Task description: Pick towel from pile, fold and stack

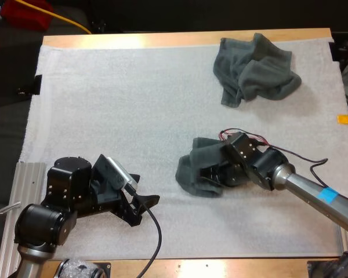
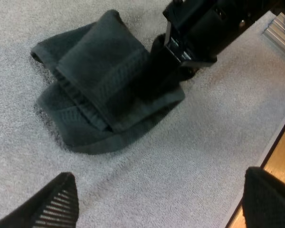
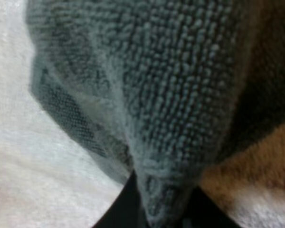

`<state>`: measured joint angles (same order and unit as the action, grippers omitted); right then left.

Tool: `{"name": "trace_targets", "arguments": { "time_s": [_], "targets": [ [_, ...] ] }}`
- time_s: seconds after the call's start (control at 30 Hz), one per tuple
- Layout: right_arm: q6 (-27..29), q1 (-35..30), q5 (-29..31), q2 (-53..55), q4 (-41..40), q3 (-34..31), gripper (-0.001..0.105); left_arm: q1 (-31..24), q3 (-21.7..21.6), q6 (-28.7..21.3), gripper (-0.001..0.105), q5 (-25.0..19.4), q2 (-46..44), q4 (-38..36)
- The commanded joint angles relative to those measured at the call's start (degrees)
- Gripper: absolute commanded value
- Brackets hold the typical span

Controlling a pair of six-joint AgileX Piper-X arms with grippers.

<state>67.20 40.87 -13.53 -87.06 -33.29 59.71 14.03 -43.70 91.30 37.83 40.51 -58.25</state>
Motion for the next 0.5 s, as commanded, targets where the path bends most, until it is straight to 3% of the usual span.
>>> {"name": "trace_targets", "arguments": {
  "time_s": [0.0, 0.07, 0.1, 0.33, 0.47],
  "targets": [
    [1.7, 0.0, -0.4, 1.4, 0.1, 2.0, 0.002, 0.3, -0.4, -0.3, 0.069, 0.5, -0.4, -0.1],
    [1.8, 0.0, -0.4, 2.1, 0.1, 4.7, 0.002, 0.3, -0.4, -0.3, 0.069, 0.5, -0.4, -0.1],
    [2.0, 0.0, -1.7, 2.5, 0.1, 12.1, 0.002, 0.3, -0.4, -0.3, 0.069, 0.5, -0.4, -0.1],
    [2.0, 0.9, -2.1, 2.4, 3.3, 23.2, 0.002, 0.3, -0.4, -0.3, 0.069, 0.5, -0.4, -0.1],
    [1.0, 1.5, -2.0, 1.6, 11.9, 28.6, 0.002, 0.3, -0.4, -0.3, 0.069, 0.5, -0.4, -0.1]
  ]
}}
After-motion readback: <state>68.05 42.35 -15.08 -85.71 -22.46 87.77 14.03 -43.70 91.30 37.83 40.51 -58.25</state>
